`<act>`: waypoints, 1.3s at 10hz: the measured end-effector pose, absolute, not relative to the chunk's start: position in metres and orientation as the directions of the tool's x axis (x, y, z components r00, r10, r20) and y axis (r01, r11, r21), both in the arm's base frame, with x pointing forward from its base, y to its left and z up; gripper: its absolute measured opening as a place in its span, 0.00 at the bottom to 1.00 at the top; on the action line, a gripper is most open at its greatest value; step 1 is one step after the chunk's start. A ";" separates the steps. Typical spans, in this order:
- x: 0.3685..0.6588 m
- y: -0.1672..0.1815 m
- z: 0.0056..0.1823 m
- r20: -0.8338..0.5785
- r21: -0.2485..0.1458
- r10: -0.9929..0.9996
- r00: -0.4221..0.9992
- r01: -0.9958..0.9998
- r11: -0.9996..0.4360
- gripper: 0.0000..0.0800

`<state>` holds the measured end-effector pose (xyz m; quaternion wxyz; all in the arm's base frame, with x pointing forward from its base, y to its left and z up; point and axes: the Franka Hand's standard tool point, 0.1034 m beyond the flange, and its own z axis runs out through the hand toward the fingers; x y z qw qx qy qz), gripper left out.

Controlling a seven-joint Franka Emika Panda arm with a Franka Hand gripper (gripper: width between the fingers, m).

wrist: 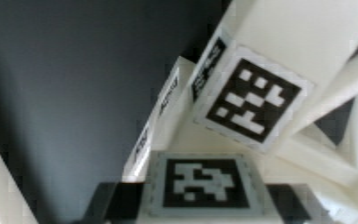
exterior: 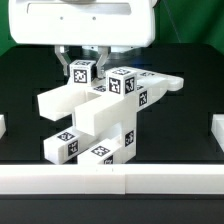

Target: Assemble chair

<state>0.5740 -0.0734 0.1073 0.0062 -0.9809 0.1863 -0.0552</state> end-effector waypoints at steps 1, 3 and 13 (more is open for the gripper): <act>0.574 -0.073 0.107 0.100 -0.048 -0.486 0.868 -0.484 -0.874 0.34; 0.573 -0.074 0.107 0.088 -0.067 -0.643 0.761 -0.639 -0.766 0.34; 0.573 -0.069 0.107 0.068 -0.076 -0.746 0.663 -0.742 -0.666 0.80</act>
Offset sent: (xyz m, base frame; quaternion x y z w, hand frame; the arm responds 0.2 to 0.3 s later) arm 0.0019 -0.0032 -0.0079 -0.0008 -0.0031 0.1971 0.9804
